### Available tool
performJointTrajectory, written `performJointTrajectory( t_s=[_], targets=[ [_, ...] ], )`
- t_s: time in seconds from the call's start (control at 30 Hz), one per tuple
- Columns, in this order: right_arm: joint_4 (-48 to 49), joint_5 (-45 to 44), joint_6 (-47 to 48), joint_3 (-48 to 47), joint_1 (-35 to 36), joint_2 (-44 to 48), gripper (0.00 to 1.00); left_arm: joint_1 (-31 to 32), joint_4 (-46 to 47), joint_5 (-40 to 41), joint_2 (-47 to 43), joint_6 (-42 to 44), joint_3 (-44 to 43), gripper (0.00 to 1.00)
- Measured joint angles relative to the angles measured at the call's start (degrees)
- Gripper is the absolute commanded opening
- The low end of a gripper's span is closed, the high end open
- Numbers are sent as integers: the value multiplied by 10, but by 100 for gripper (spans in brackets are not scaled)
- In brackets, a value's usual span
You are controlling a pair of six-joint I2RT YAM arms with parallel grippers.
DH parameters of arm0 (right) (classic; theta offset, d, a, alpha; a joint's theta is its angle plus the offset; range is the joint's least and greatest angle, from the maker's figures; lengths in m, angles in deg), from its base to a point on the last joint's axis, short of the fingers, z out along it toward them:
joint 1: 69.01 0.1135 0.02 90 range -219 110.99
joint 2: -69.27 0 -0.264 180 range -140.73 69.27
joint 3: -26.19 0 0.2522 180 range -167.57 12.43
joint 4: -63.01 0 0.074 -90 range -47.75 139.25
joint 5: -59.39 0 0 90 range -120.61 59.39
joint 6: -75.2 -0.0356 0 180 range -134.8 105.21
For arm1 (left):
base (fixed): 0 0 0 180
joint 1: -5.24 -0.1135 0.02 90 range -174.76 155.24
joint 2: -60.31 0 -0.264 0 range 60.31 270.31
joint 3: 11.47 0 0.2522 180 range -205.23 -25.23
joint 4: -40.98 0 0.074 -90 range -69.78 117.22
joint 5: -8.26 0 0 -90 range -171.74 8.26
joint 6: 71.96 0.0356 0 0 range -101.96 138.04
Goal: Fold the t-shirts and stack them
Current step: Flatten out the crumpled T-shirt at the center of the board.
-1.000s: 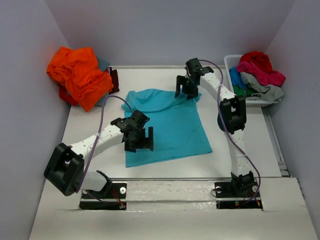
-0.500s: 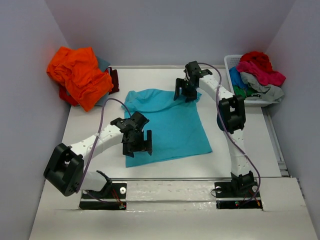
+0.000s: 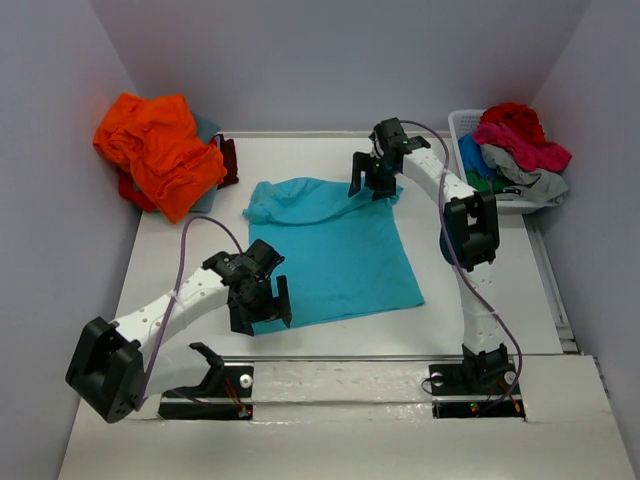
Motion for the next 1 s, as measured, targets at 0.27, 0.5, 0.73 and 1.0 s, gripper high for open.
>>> performJointTrajectory(
  t_s=[0.27, 0.5, 0.73, 1.0],
  targets=[
    [0, 15, 0, 0, 0, 0, 79, -14, -7, -31, -30, -35, 19, 99],
    [2, 28, 0, 27, 0, 39, 79, -93, 0, -54, -9, -20, 5, 99],
    [9, 35, 0, 38, 0, 103, 79, -115, 5, -56, 57, 51, -78, 99],
    [9, 38, 0, 37, 0, 107, 79, -115, -19, -16, 101, 76, -66, 99]
  ],
)
